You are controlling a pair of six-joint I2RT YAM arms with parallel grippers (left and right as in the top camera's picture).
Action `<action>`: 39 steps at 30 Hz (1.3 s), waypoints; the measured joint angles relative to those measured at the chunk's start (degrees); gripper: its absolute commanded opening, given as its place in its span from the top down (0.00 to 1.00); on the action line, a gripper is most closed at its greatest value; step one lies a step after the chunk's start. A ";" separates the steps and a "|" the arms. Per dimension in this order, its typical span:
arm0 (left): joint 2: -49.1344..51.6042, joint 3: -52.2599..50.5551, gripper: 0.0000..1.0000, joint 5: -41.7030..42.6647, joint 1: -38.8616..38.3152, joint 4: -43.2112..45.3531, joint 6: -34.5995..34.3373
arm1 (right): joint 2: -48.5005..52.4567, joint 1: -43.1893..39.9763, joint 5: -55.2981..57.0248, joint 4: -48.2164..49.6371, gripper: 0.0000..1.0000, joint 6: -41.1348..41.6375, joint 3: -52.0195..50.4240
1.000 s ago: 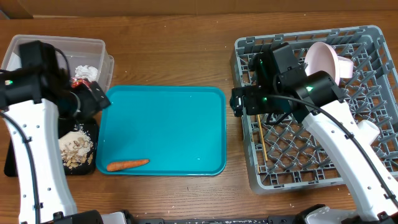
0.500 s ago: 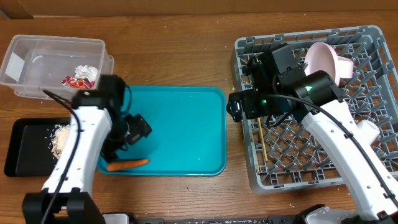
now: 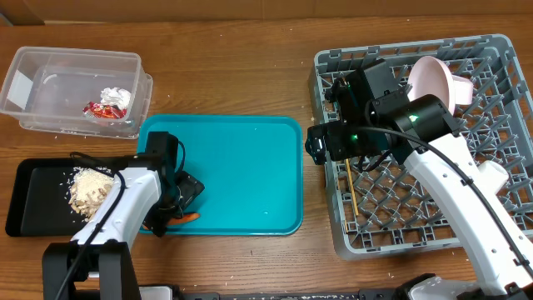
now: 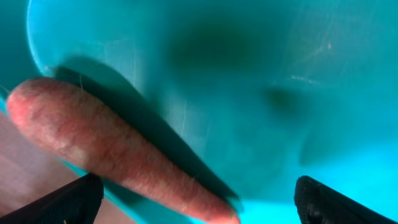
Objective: Sort waste into correct bins and load items into the dishwasher
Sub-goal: 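Reach the left gripper to the carrot on the tray and grasp it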
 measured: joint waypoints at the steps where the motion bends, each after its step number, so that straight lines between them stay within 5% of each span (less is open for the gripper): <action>1: 0.00 -0.48 0.00 -0.20 0.00 1.01 -0.07 | 0.00 0.00 0.02 0.02 0.00 0.00 0.00; 9: 0.00 -1.09 0.10 -2.36 0.00 2.82 -0.13 | 0.00 0.00 0.02 0.02 0.00 0.15 0.00; 17: 0.00 -1.11 0.41 -4.79 0.02 4.13 -0.96 | 0.00 0.00 0.04 0.00 0.00 0.20 0.00; 24: 0.09 -1.18 0.29 -5.81 0.00 5.70 -1.11 | 0.00 0.00 0.02 -0.15 0.00 0.24 0.00; 31: 1.92 -1.55 0.30 -6.97 0.00 6.75 -1.16 | 0.00 0.00 0.04 -0.44 0.00 0.22 0.00; 34: 2.23 -1.53 0.36 -7.85 0.00 8.20 -1.22 | 0.00 0.00 0.04 -0.48 0.00 0.22 0.00; 39: 2.67 -1.49 0.65 -9.09 -0.11 9.92 -1.22 | 0.00 0.00 0.02 -0.63 0.00 0.22 0.00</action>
